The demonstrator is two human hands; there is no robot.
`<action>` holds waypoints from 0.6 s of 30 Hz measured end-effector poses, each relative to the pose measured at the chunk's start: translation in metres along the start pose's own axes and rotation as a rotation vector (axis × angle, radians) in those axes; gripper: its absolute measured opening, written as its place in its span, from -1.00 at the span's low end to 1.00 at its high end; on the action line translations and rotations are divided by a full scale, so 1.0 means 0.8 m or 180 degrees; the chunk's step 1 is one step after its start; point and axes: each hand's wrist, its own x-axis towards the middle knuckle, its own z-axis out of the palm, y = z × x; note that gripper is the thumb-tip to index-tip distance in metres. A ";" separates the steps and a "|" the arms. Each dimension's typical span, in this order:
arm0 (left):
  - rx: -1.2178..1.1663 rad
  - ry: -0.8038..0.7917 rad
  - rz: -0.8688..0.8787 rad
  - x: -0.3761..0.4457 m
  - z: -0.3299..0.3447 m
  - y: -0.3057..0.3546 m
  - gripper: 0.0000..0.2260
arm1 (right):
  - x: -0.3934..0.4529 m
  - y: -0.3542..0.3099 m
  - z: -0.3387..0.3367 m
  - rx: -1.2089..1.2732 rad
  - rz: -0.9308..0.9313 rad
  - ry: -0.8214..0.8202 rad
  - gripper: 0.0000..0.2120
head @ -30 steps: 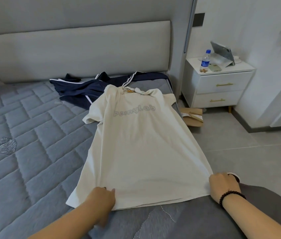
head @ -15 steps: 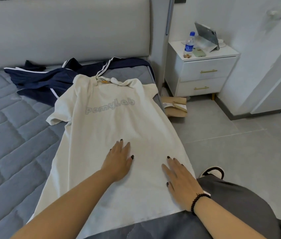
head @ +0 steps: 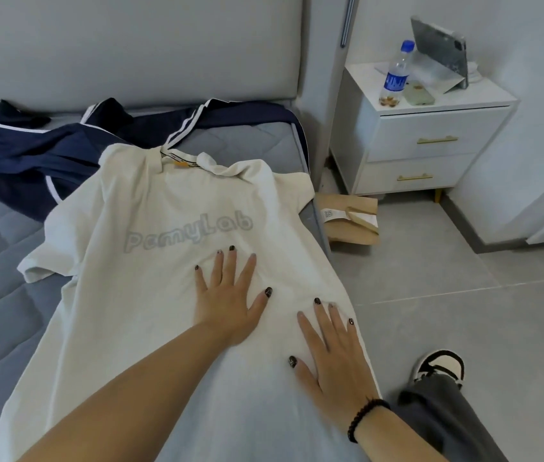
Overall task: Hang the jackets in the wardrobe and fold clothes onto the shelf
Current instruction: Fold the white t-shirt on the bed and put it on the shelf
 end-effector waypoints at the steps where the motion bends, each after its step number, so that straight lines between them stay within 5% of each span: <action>1: 0.0015 0.0010 -0.0020 0.017 -0.001 0.004 -0.34 | 0.017 0.003 -0.001 -0.0011 -0.0002 0.0037 -0.39; 6: -0.0038 0.0242 -0.0087 0.054 0.007 0.006 -0.35 | 0.113 0.028 -0.019 0.0252 -0.0068 0.0401 -0.42; 10: -0.0083 0.0319 -0.0051 0.052 0.010 0.006 -0.36 | 0.200 0.058 -0.061 0.1911 0.0266 0.1226 -0.77; 15: -0.0090 0.0281 -0.0027 0.053 0.008 0.006 -0.35 | 0.321 0.089 -0.096 0.3030 0.1568 0.0854 -0.77; 18: -0.0152 0.0280 0.0026 0.052 0.006 0.008 -0.36 | 0.356 0.093 -0.101 0.3203 0.1616 0.0214 -0.73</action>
